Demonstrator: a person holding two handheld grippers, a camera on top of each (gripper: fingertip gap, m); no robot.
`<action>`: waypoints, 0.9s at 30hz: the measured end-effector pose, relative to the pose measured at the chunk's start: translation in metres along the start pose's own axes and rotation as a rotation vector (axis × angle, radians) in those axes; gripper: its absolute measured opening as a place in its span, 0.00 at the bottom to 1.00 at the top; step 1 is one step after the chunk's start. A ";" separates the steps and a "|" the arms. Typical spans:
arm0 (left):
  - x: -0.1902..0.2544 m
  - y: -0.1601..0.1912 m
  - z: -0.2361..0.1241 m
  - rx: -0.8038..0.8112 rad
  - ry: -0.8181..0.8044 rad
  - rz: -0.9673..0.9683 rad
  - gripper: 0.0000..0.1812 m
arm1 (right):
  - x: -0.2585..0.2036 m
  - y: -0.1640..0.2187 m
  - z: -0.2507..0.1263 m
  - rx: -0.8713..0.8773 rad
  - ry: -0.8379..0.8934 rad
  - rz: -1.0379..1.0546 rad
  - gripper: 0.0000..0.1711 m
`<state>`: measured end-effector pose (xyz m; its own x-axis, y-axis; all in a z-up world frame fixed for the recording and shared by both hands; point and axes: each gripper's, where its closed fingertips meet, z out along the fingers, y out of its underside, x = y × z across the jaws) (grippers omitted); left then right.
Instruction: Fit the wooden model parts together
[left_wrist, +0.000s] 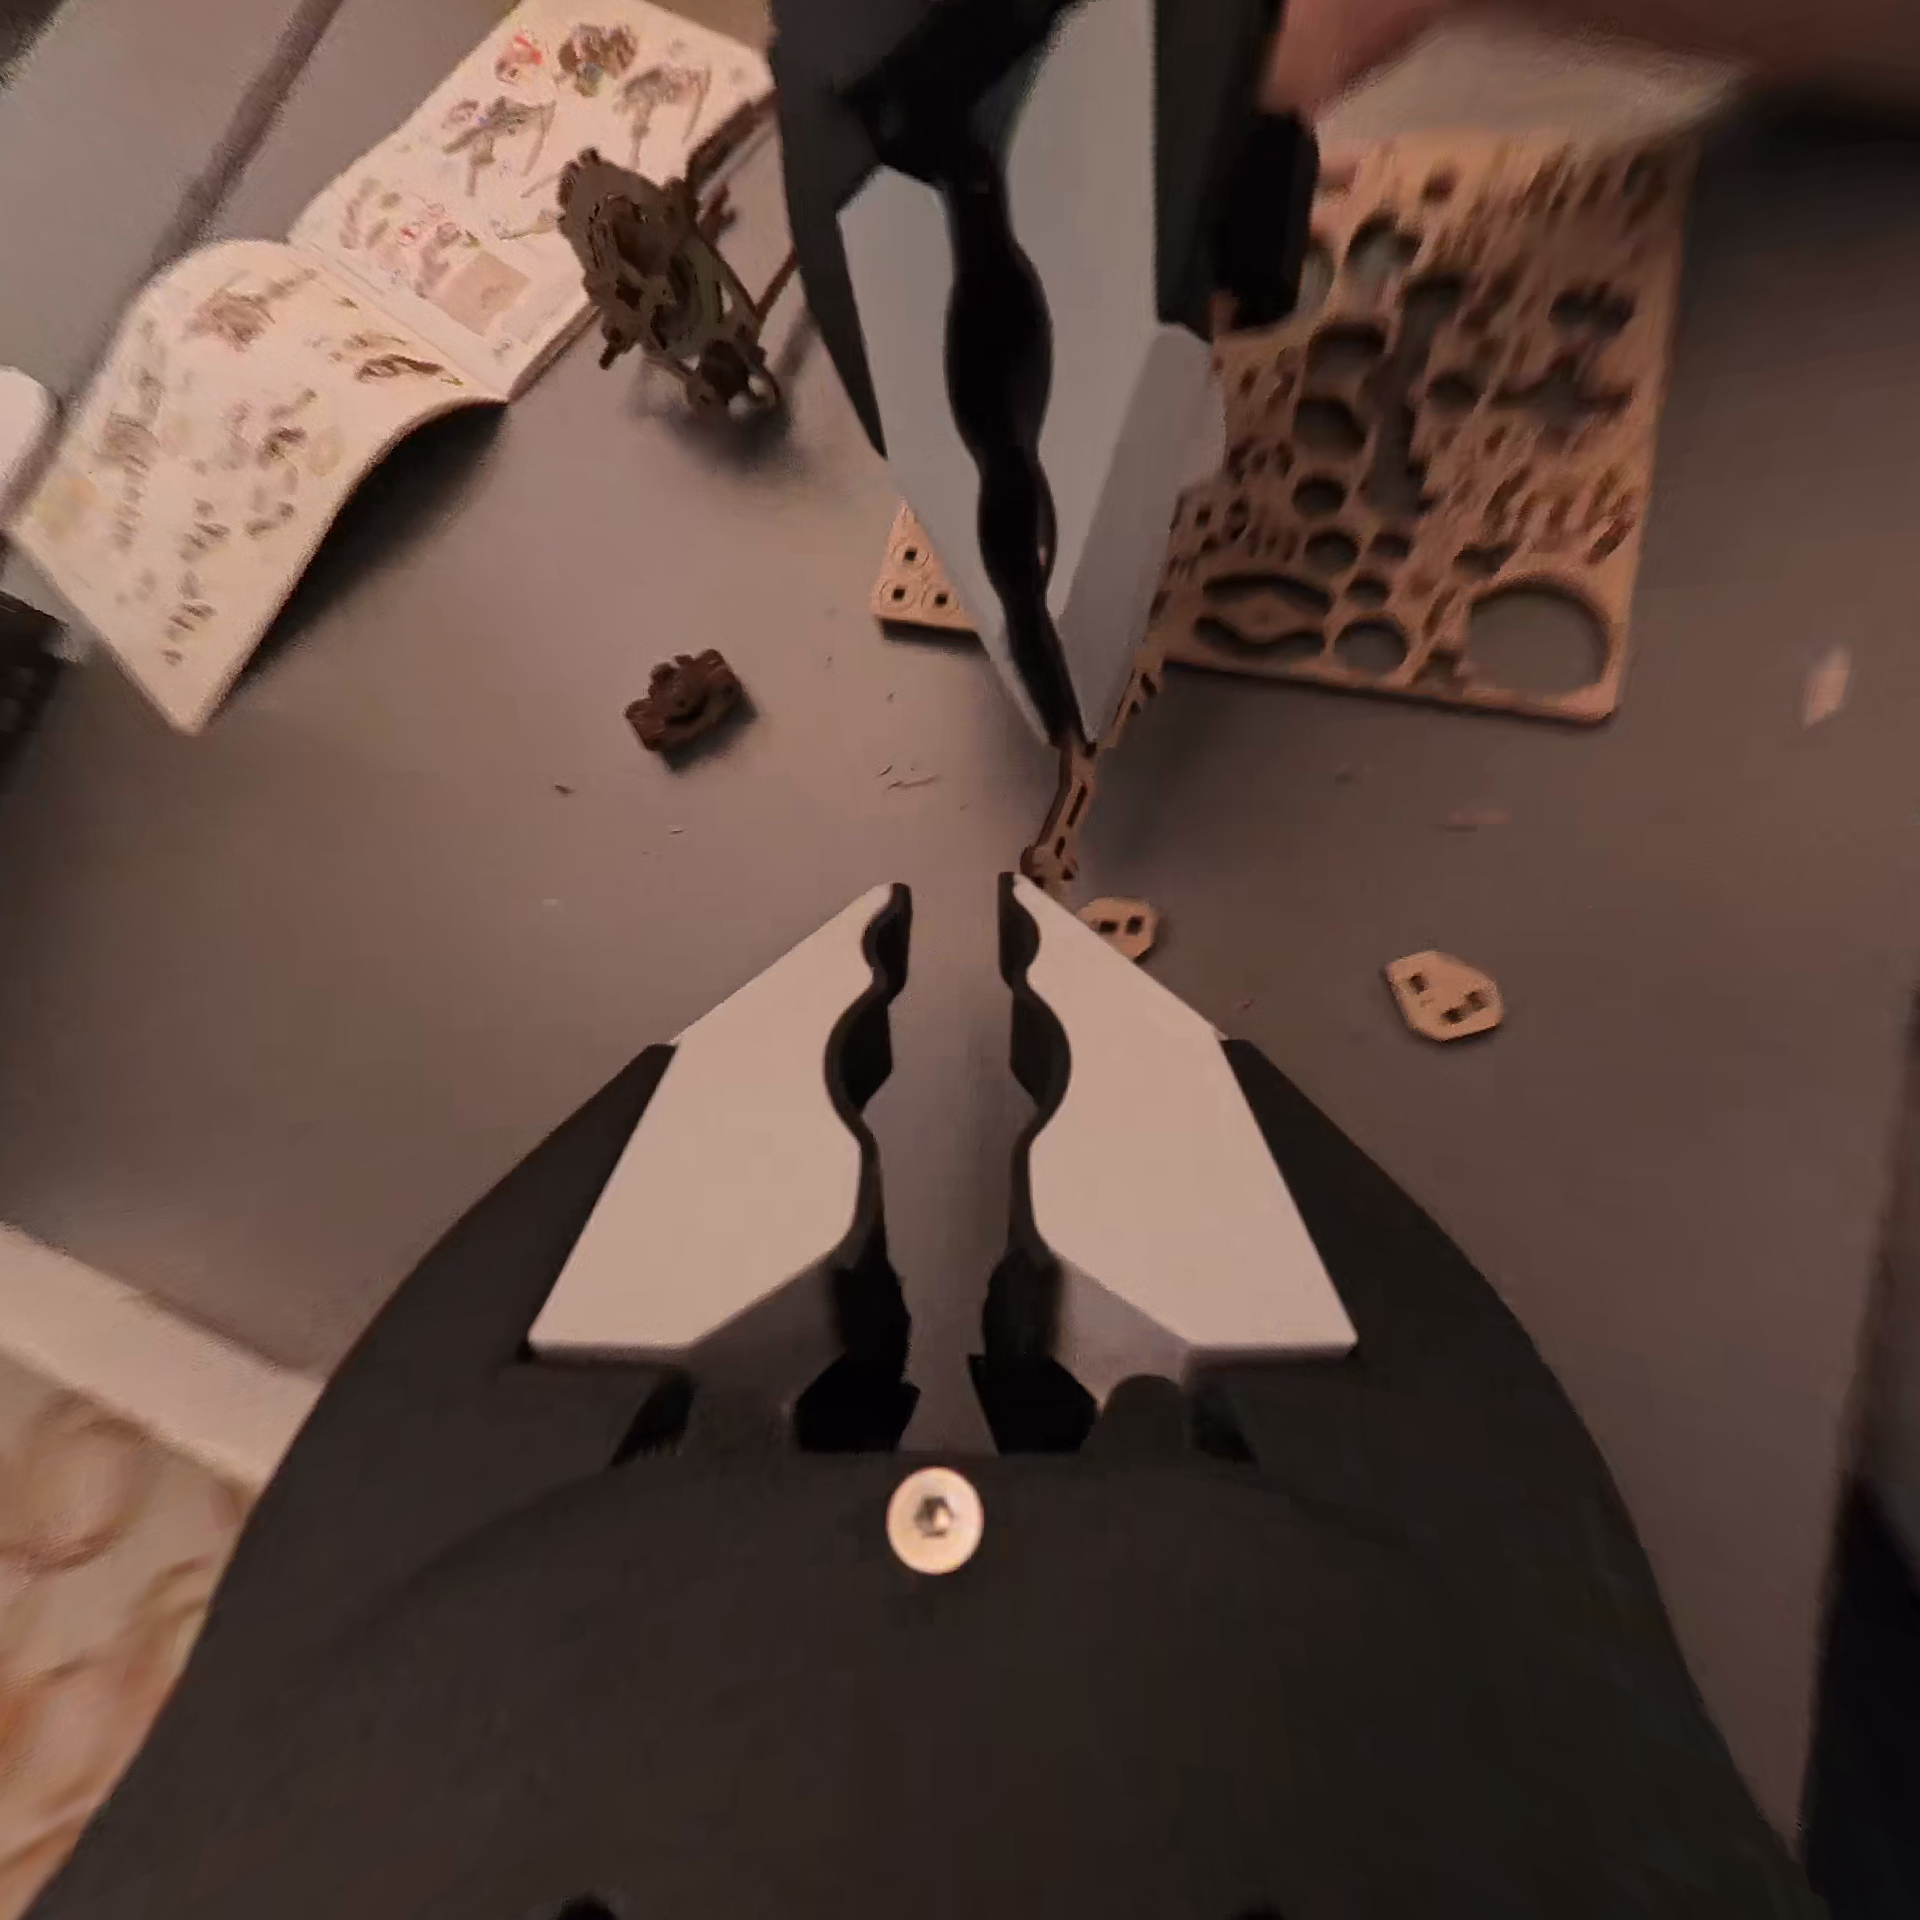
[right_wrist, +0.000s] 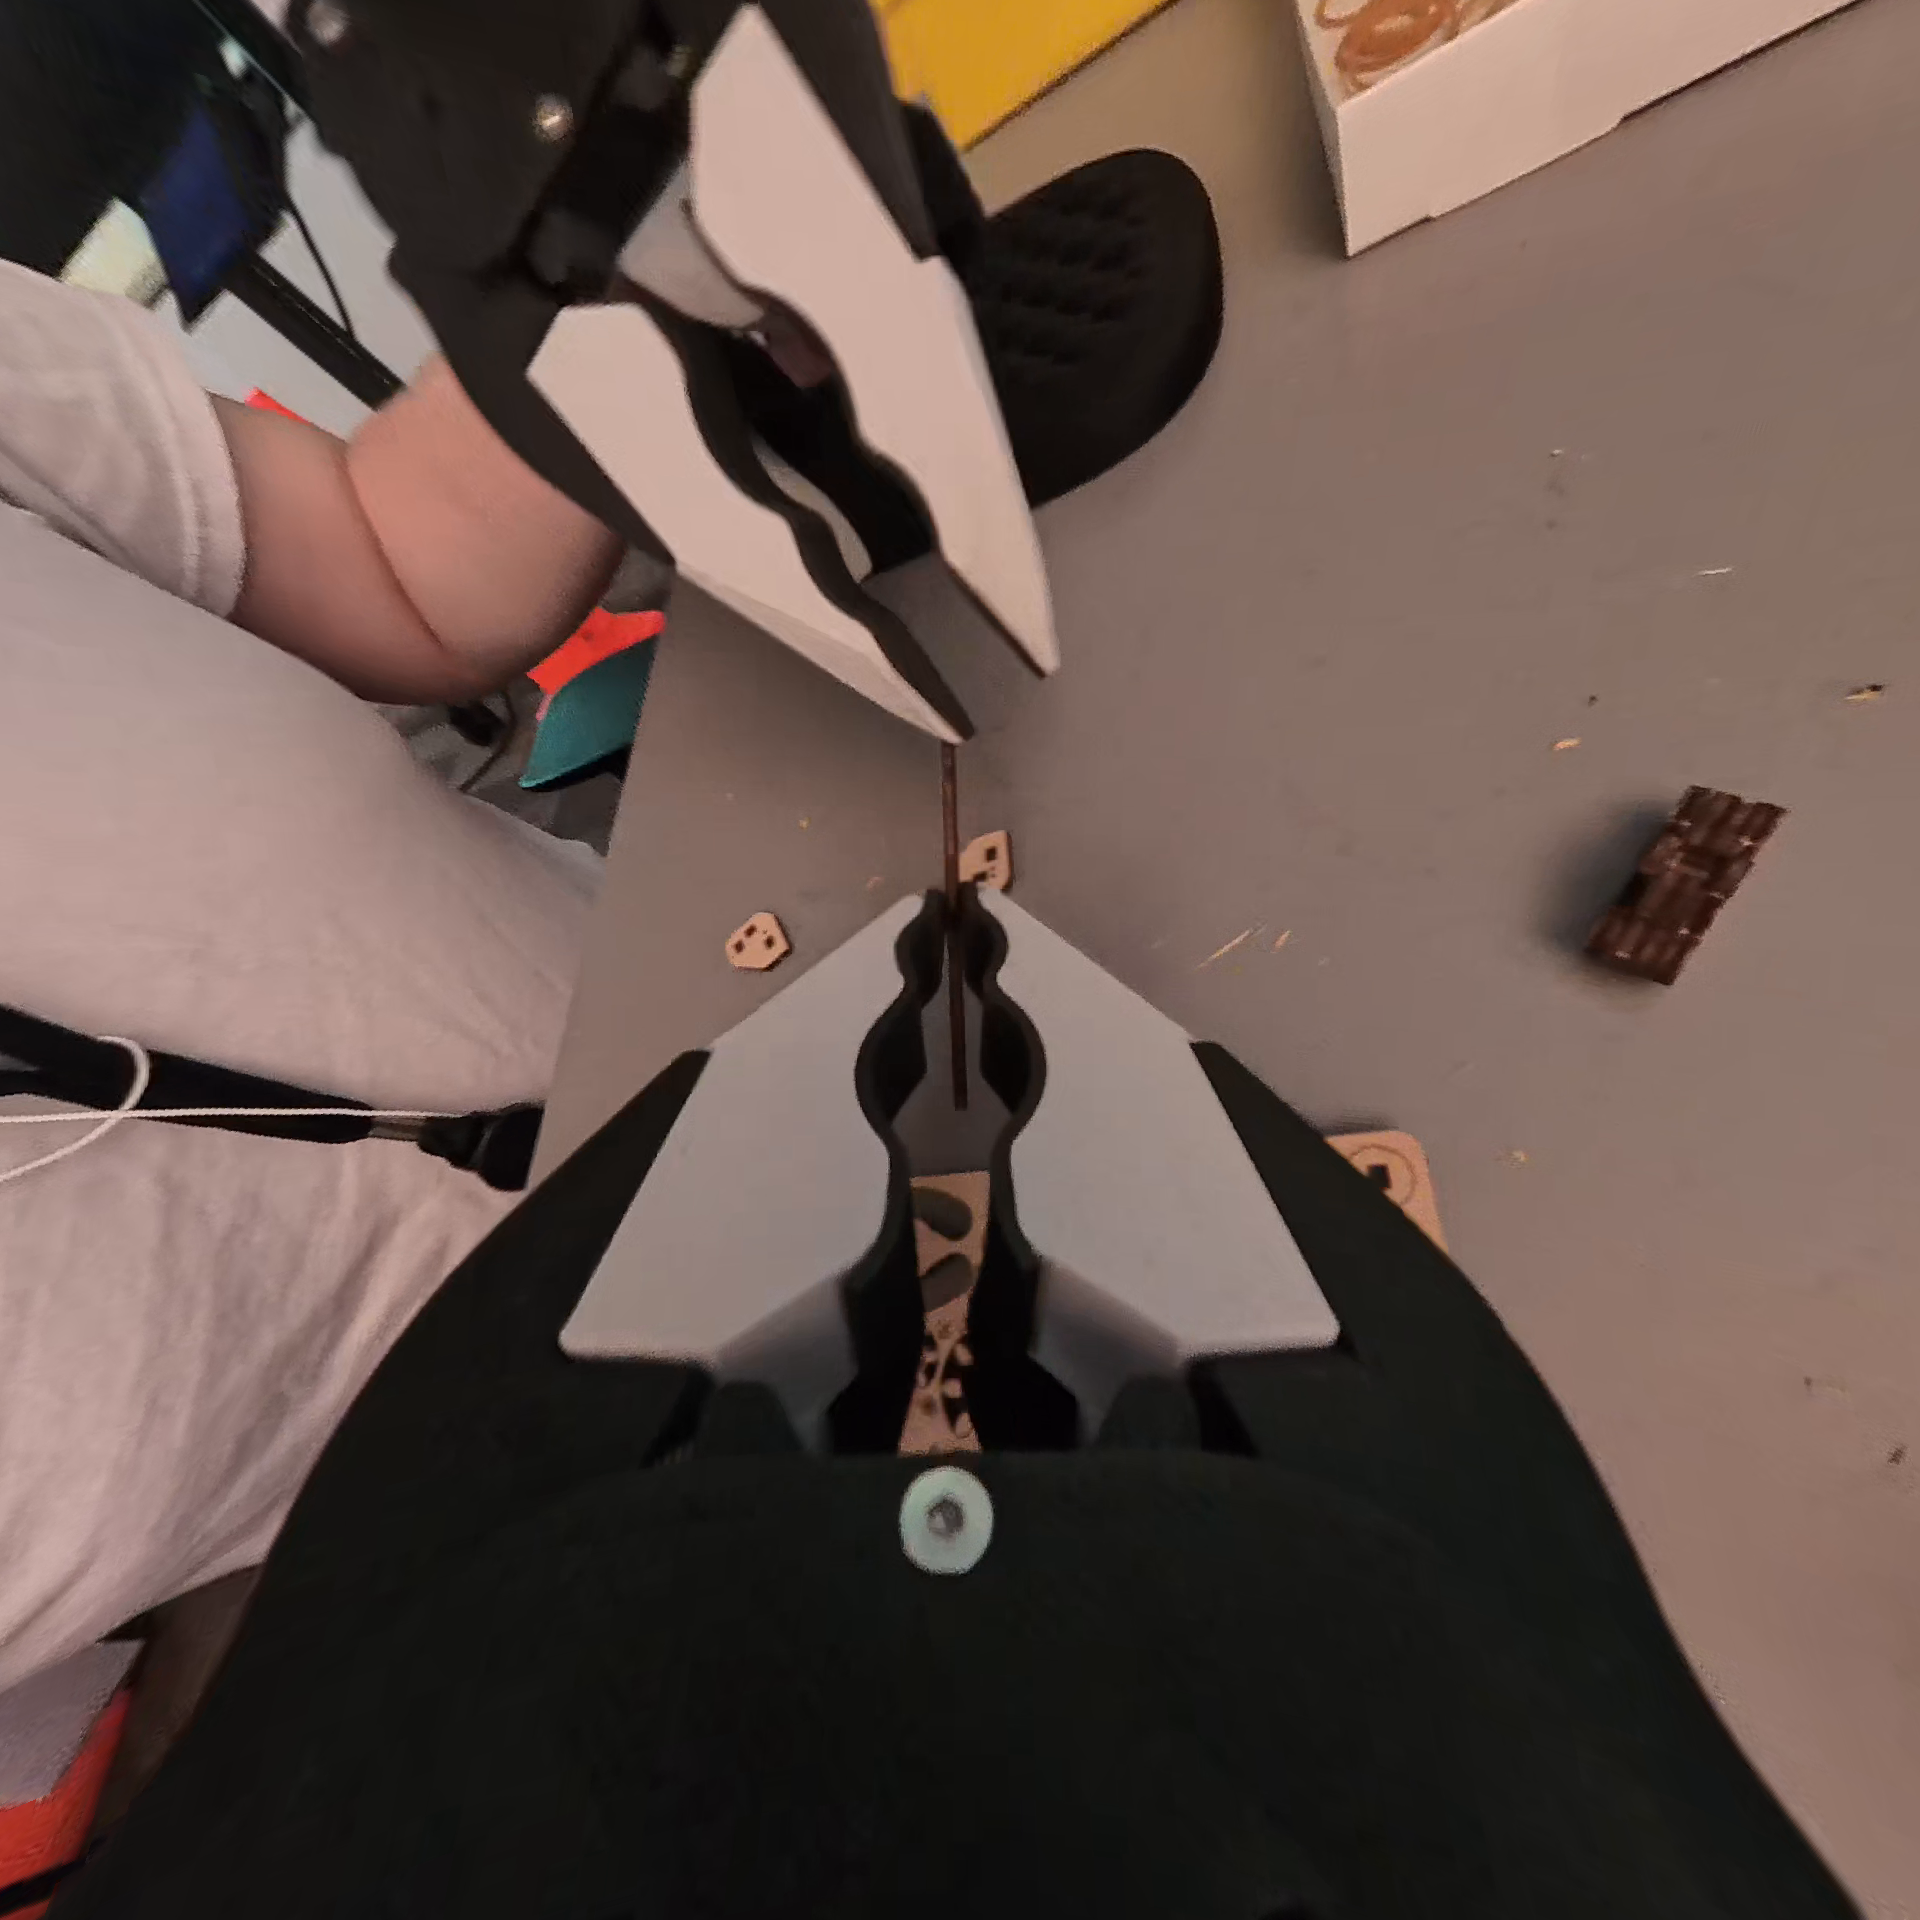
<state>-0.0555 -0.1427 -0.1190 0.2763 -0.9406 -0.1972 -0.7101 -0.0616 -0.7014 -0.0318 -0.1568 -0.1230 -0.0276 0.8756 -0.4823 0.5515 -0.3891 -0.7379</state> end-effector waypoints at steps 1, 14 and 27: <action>0.003 -0.004 -0.001 0.046 0.064 -0.088 0.11 | -0.002 0.000 -0.002 0.009 0.001 0.003 0.00; 0.021 -0.019 -0.003 0.177 0.454 -0.393 0.00 | -0.009 -0.002 -0.011 0.052 0.076 -0.102 0.00; 0.035 -0.021 0.001 0.147 0.505 -0.327 0.00 | -0.017 -0.003 -0.008 0.060 0.035 -0.128 0.00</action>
<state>-0.0302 -0.1741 -0.1124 0.0986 -0.9250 0.3669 -0.5338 -0.3603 -0.7650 -0.0257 -0.1684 -0.1087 -0.0646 0.9281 -0.3666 0.4943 -0.2894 -0.8197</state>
